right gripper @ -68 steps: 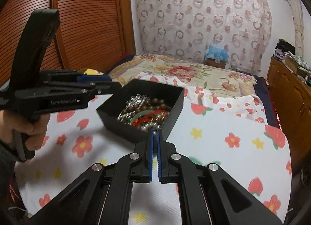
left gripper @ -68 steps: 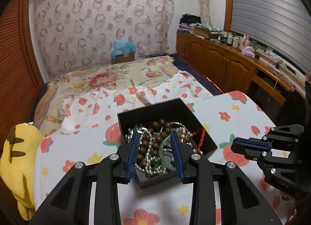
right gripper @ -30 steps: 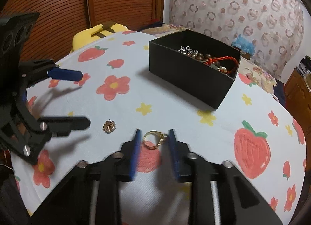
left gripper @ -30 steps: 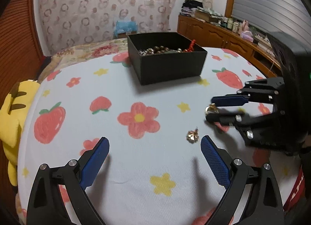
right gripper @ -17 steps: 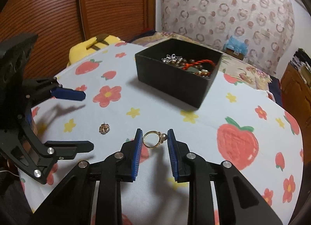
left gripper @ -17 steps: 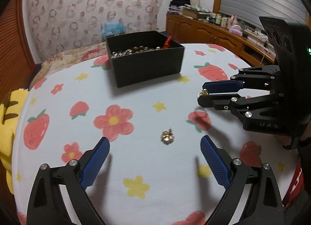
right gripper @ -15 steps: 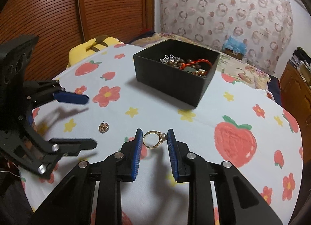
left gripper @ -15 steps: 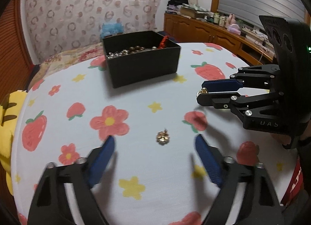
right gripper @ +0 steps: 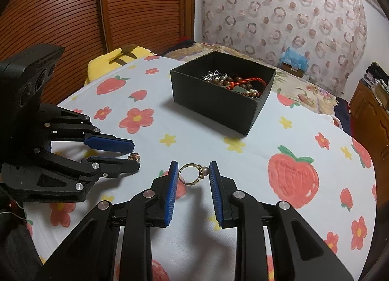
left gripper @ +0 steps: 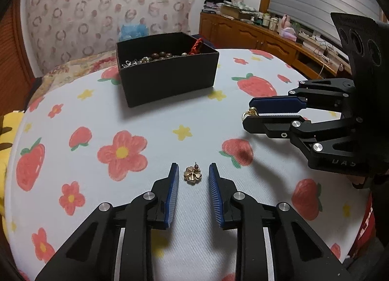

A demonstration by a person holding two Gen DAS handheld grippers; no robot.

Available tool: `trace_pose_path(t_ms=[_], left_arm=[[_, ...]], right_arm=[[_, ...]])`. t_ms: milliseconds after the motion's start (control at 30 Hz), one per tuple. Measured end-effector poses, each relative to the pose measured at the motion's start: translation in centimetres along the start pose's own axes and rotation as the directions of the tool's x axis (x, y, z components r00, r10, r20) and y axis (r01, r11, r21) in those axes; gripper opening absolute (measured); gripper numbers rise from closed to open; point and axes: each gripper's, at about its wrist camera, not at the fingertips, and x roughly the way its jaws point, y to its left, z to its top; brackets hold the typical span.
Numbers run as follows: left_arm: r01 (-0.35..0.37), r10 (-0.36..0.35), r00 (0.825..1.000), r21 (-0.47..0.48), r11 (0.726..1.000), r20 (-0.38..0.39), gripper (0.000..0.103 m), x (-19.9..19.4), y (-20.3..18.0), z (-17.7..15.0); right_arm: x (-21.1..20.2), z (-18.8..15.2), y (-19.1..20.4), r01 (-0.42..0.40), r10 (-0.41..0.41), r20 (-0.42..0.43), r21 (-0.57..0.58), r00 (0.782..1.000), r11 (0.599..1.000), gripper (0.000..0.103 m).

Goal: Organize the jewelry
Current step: 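Lower the right tool onto the gold ring and close its fingers, then carry the gold ring into the box with the right tool while the left tool grasps the flower earring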

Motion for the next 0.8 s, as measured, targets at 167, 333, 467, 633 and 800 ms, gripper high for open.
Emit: trace_pose_path(t_ms=[167, 333, 467, 633, 800], left_arm=[[-0.002, 0.002, 1.000, -0.004, 1.000, 0.006, 0.014, -0.1, 0.1, 0.1], [-0.009, 0.009, 0.999, -0.012, 1.000, 0.039, 0.014, -0.8, 0.3, 0.8], [-0.020, 0.021, 0.998, -0.013, 1.000, 0.062, 0.014, -1.3, 0.6, 1.8], [-0.032, 0.033, 0.995, -0.015, 0.999, 0.097, 0.014, -1.8, 1.1, 3.5], [-0.056, 0.057, 0.992, -0.019, 0.998, 0.109, 0.014, -1.5, 1.8, 4.3]], right_arm=[[0.0, 0.0, 0.0, 0.000, 0.000, 0.003, 0.001, 1.000, 1.000, 0.028], [-0.3, 1.3, 0.0, 0.010, -0.010, 0.022, -0.003, 1.000, 1.000, 0.028], [-0.5, 3.2, -0.6, 0.029, -0.029, 0.043, -0.007, 0.999, 1.000, 0.028], [-0.2, 6.0, -2.5, 0.046, -0.048, 0.070, 0.027, 0.996, 0.999, 0.028], [0.6, 8.8, -4.2, 0.046, -0.051, 0.086, 0.062, 0.995, 0.997, 0.028]])
